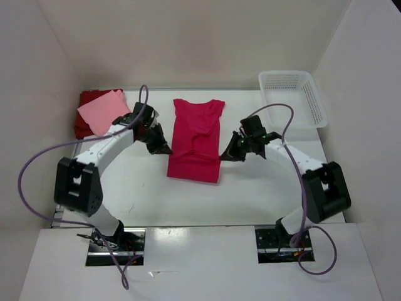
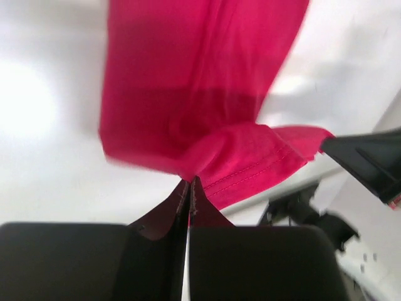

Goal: Fold and stack the t-shirts
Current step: Fold the folded rectangular tshirt in 1/3 of the way

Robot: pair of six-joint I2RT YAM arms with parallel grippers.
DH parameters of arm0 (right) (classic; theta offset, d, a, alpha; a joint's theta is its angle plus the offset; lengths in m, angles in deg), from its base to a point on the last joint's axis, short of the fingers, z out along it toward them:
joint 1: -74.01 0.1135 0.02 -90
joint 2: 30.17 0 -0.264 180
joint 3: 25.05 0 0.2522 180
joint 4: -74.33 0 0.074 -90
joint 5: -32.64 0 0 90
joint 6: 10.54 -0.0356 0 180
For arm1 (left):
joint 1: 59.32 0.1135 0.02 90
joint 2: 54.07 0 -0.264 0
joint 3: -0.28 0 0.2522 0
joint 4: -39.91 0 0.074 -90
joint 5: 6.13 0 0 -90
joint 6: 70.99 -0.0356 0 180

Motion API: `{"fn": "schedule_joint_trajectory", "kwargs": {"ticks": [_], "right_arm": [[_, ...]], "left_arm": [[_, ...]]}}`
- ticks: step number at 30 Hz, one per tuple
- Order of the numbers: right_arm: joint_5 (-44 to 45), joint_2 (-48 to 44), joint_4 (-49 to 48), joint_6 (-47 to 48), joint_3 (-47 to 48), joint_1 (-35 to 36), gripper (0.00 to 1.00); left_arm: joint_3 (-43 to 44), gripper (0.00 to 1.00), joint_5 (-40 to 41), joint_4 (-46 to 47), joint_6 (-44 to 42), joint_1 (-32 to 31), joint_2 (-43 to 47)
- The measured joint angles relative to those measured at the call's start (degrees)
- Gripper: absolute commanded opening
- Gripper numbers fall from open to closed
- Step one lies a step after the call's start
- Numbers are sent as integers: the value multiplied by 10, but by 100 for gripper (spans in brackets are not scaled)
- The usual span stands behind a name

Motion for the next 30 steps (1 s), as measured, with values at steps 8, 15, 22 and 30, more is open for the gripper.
{"fn": "schedule_joint_trajectory", "kwargs": {"ticks": [8, 15, 22, 30], "right_arm": [[0, 197, -17, 62, 145, -54, 0], [2, 297, -28, 86, 237, -62, 0], [11, 342, -32, 95, 275, -68, 28], [32, 278, -25, 109, 271, -61, 11]], "left_arm": [[96, 0, 45, 61, -2, 21, -207], [180, 5, 75, 76, -1, 32, -276], [210, 39, 84, 103, 1, 37, -290], [67, 35, 67, 156, 13, 47, -144]]}}
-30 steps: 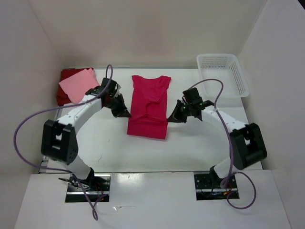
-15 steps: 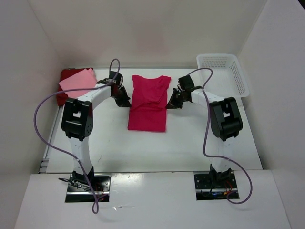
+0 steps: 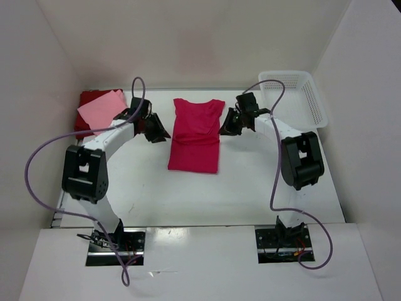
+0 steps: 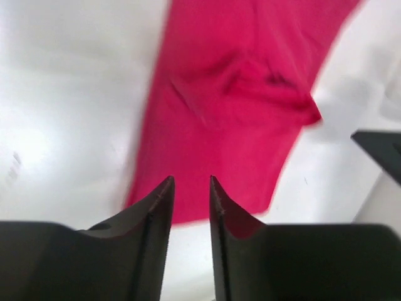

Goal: Fold and stack the t-shirts
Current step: Fold the folded rectangular tshirt in 1/3 of the way

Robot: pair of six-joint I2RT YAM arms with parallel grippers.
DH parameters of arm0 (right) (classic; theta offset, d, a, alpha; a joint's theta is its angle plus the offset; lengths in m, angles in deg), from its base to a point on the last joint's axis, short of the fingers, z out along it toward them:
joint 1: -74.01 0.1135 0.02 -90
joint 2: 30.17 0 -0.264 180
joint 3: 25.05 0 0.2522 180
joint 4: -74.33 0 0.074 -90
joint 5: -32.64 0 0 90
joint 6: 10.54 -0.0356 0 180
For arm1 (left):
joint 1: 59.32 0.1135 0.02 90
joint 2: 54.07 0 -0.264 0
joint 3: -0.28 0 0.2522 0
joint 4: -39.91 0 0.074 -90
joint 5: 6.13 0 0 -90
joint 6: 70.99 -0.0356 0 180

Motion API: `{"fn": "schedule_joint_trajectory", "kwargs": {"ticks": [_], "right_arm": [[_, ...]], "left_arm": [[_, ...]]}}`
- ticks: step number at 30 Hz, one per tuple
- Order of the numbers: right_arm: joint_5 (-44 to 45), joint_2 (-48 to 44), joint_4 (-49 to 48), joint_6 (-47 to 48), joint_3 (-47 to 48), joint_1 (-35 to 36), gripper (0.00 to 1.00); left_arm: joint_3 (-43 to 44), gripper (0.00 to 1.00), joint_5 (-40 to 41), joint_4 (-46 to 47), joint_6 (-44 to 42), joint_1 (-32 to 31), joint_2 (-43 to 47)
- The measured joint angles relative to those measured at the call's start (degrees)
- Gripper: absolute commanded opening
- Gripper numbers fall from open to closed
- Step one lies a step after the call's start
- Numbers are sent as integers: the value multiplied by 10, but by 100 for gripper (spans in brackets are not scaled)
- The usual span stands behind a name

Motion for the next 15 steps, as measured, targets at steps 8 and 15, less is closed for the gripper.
{"fn": "schedule_joint_trajectory", "kwargs": {"ticks": [8, 15], "right_arm": [[-5, 16, -12, -3, 30, 133, 1], [-16, 133, -13, -5, 72, 153, 1]], "left_arm": [[-139, 30, -42, 49, 21, -70, 49], [-165, 30, -39, 65, 21, -69, 18]]}}
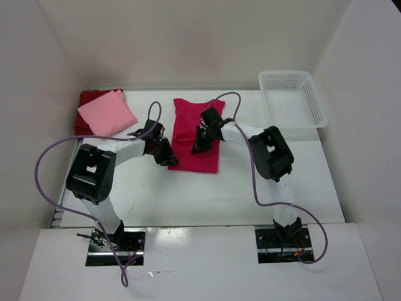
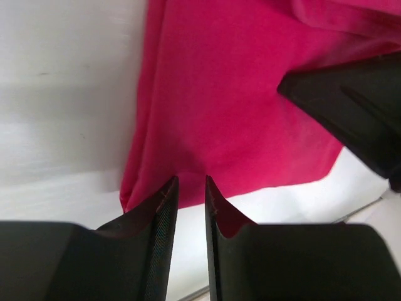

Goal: Fold and stack the t-shirts
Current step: Fold the folded rectangular tshirt in 1/3 of the way, then grab one side of the 2/3 rectangular tshirt with both arms

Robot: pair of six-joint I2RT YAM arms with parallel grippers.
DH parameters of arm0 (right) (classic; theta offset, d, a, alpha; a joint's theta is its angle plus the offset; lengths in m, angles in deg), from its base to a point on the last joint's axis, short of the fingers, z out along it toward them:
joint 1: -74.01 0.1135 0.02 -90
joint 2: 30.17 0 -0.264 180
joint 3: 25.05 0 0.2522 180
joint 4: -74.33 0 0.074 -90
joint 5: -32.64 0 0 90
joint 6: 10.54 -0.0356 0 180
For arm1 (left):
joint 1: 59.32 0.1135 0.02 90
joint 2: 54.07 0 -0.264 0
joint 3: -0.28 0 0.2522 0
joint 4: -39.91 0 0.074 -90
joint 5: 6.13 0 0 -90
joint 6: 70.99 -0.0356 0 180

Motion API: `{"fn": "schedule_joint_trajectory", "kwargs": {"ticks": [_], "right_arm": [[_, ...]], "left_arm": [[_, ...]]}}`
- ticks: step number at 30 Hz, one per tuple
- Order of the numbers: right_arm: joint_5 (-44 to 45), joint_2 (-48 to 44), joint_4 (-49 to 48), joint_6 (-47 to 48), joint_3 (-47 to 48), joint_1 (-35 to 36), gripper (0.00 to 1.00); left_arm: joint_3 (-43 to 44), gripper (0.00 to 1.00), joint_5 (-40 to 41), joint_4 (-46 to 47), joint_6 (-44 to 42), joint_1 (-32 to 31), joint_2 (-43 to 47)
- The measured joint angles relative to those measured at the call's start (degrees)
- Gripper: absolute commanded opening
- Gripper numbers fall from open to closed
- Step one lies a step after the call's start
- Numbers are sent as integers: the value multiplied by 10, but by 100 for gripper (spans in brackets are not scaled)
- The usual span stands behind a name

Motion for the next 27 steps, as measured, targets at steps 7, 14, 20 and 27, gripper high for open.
{"fn": "schedule_joint_trajectory", "kwargs": {"ticks": [7, 14, 20, 27], "right_arm": [[39, 15, -20, -10, 11, -6, 0], [126, 56, -56, -21, 91, -15, 0], [174, 85, -59, -15, 214, -38, 1], [145, -80, -69, -20, 24, -51, 3]], "left_arm": [[-32, 29, 11, 25, 4, -2, -5], [-47, 29, 19, 29, 12, -2, 12], [-52, 41, 34, -24, 12, -2, 66], [-46, 47, 40, -45, 11, 22, 131]]}}
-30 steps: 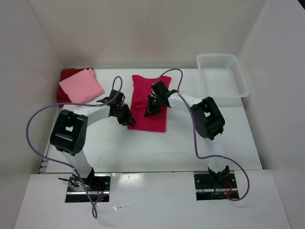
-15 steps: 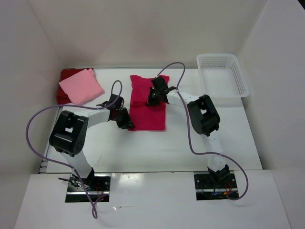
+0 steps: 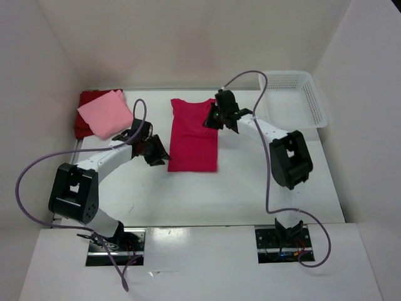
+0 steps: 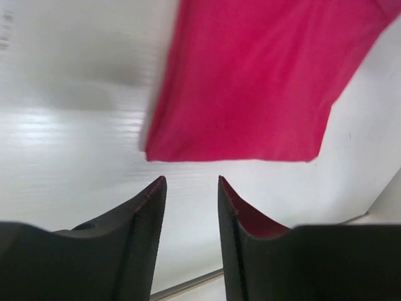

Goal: Fold and stack the t-shirts
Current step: Grab one side of the 2/3 rectangular tshirt with both arms

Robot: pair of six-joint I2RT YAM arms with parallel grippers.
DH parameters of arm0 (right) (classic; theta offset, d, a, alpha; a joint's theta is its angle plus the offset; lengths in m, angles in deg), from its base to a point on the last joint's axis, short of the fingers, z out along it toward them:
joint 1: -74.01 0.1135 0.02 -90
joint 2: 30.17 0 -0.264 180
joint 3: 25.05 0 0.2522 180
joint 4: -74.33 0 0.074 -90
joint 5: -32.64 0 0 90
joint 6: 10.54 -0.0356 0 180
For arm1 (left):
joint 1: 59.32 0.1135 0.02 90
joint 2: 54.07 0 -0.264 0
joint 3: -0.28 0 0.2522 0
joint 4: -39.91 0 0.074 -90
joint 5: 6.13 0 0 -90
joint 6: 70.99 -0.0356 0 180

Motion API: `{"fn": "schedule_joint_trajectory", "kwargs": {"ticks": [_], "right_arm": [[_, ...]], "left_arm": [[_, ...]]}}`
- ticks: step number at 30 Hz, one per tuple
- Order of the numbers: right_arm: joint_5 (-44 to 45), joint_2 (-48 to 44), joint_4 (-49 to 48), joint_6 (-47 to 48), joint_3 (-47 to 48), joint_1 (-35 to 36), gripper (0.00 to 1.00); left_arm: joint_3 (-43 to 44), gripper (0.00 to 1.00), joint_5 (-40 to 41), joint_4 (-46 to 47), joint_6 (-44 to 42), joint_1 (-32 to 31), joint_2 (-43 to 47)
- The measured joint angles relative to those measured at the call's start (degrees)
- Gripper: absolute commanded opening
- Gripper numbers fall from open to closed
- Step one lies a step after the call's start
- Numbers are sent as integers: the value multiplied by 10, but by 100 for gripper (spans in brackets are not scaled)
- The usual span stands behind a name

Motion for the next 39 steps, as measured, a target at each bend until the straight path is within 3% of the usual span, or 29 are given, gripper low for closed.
{"fn": "schedule_joint_trajectory", "kwargs": {"ticks": [3, 7, 8, 11, 16, 25, 28, 30, 31, 33, 35, 39], "right_arm": [[-39, -97, -7, -19, -134, -2, 9], [-83, -180, -14, -35, -263, -3, 41], [-91, -190, -17, -37, -287, -4, 45], [-116, -199, -19, -40, -338, -7, 51], [-130, -195, -25, -40, -372, -12, 51], [-135, -176, -43, -53, -393, -12, 39], [-143, -162, -49, -58, -400, -12, 32], [-148, -158, -54, -61, -400, -12, 23], [-149, -156, -57, -63, -400, -12, 13], [-150, -151, -60, -66, -400, -12, 5], [-152, -148, -61, -70, -400, -12, 1], [-147, -169, -59, -73, -417, -12, 0]], "left_arm": [[-3, 53, -2, 2, -3, 21, -9], [-7, 54, -19, 7, -17, 32, -57], [-7, 54, -24, 8, -19, 31, -73], [-5, 54, -51, 10, -27, 32, -109], [-5, 49, -62, 23, -30, 32, -113], [-5, 35, -65, 37, -28, 32, -123], [-5, 26, -67, 41, -27, 32, -126], [-6, 18, -67, 42, -25, 32, -127], [-7, 14, -67, 43, -25, 32, -127], [-7, 6, -66, 45, -24, 32, -127], [-8, 0, -65, 45, -23, 32, -127], [-21, 0, -62, 44, -24, 32, -111]]}}
